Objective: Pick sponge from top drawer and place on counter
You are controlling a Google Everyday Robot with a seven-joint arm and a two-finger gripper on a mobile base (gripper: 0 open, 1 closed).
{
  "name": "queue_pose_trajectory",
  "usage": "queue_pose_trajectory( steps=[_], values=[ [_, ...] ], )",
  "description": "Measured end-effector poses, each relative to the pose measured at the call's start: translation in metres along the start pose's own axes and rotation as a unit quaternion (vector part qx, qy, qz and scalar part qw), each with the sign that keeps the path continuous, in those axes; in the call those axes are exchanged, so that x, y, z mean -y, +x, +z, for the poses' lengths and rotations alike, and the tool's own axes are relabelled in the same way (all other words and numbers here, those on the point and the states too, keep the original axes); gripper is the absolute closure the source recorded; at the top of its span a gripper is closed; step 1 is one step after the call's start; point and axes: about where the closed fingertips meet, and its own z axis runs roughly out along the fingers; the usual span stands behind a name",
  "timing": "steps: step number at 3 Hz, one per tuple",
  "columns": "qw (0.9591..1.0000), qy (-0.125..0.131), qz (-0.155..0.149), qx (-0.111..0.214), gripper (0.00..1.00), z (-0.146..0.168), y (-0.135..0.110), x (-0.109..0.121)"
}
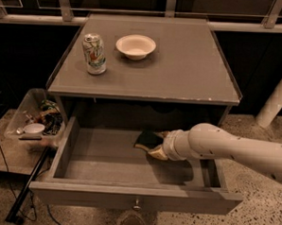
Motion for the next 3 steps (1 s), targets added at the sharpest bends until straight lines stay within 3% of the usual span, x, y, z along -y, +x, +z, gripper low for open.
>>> queue_pose_trajectory(
  steps=[1,3],
  values=[
    [0.9999,0.006,-0.003,-0.011,1.0,-0.022,0.001,-0.003],
    [0.9989,0.038,-0.022,-0.015,1.0,-0.101,-0.009,-0.012]
  ],
)
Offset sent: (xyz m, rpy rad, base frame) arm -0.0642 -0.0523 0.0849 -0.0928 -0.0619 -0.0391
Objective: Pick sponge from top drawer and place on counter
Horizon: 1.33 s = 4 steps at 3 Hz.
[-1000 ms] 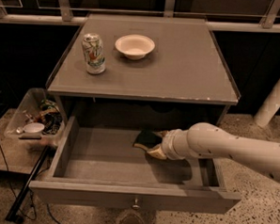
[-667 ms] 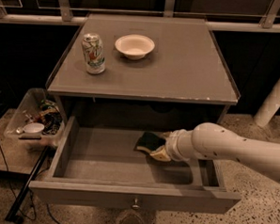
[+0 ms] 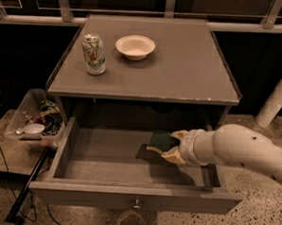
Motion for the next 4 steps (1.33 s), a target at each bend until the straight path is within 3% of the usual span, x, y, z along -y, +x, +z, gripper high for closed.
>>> queue_pose_trajectory(
  steps=[2,4],
  values=[
    [0.998,0.018,-0.042,0.044,1.0,-0.08,-0.05,0.02],
    [0.9905,0.052,-0.102,0.077,1.0,-0.144,-0.129,0.077]
  ],
)
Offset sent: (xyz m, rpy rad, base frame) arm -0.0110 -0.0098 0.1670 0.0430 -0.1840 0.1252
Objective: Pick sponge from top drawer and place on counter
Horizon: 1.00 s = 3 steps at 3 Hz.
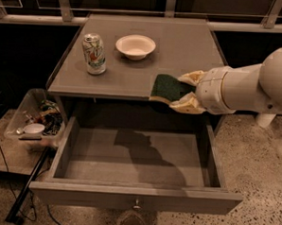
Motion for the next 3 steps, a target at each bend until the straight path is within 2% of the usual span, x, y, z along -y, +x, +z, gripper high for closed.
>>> queue_pose_trajectory(
  steps=[1,2,3],
  values=[
    [1.0,0.002,-0.004,0.002,1.0,0.001,-0.003,0.003],
    [0.9994,0.004,-0.033,0.01,1.0,0.018,-0.02,0.027],
    [0.9986,-0.002,-0.048,0.023,1.0,0.049,-0.038,0.062]
  ],
)
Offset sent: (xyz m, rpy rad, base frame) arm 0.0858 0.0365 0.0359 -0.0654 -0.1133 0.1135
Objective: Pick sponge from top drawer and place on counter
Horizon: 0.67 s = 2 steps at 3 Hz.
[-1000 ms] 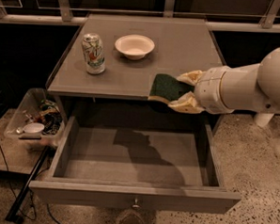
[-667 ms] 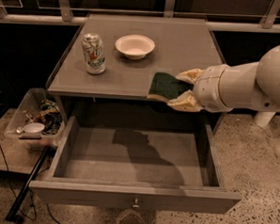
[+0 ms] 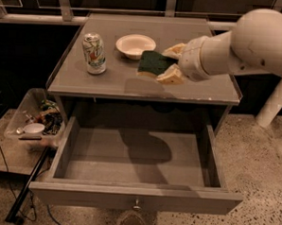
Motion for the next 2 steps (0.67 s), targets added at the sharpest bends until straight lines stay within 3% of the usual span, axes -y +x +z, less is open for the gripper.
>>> queue_pose_trajectory(
  steps=[1,2],
  values=[
    [0.9998,-0.014,0.002,0.011,1.0,0.028,-0.003,0.028],
    [0.9994,-0.03,0.016,0.011,1.0,0.047,0.013,0.048]
  ],
)
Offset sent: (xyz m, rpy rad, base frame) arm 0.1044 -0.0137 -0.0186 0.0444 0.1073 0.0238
